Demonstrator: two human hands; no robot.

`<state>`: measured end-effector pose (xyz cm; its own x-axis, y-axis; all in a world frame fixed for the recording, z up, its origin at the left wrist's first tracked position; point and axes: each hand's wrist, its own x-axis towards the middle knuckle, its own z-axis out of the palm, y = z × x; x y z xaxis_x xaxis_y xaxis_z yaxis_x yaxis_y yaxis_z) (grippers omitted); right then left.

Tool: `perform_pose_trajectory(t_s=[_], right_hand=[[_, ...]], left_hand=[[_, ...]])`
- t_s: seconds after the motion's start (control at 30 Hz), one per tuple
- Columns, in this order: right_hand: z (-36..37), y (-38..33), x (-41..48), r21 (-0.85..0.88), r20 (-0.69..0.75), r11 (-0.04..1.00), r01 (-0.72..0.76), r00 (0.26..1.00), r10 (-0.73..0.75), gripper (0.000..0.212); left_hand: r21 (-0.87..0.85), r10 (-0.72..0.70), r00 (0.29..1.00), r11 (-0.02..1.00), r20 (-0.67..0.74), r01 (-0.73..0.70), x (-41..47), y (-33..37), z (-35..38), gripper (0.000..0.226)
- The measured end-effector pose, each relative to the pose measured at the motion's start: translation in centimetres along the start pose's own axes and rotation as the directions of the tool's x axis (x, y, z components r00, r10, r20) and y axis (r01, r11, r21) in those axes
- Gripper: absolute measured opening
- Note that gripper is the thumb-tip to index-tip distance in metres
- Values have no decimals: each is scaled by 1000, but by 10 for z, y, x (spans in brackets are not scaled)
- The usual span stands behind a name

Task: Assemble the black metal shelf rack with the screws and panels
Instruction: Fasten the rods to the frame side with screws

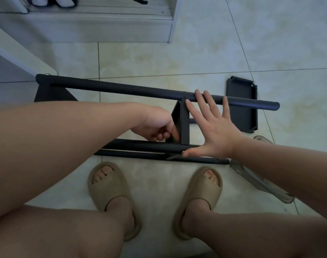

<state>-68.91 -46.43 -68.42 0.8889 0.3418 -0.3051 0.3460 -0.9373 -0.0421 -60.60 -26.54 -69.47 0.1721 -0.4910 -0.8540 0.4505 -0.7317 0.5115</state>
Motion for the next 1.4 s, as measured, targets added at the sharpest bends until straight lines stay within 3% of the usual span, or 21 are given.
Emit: perform_pose_trajectory(t_s=[0.2,0.5,0.73,0.87,1.0,1.4], right_hand=[[1,-4,-3,18,-17,1000,-5,1000,6,136],[0,-5,-5,40,-21,999,-8,1000,9,137],[-2,-7,-8,44,-19,999,-11,1000,12,135],[-1,-6,-7,35,-19,999,-9,1000,9,135],[0,-5,-6,22,-14,1000,-7,1000,7,135],[2,-1,-5,14,-16,1000,17,1000,-16,134]], left_hand=[[-158,26,998,987,-60,-35,7,-9,-8,49],[-241,98,995,966,13,-92,3,-10,-13,31],[-181,138,990,973,-36,-142,12,-12,-13,12],[-87,96,995,992,-5,-96,22,-14,-16,13],[22,21,994,999,105,-23,31,-10,-17,15],[63,-81,942,996,325,65,45,8,-16,10]])
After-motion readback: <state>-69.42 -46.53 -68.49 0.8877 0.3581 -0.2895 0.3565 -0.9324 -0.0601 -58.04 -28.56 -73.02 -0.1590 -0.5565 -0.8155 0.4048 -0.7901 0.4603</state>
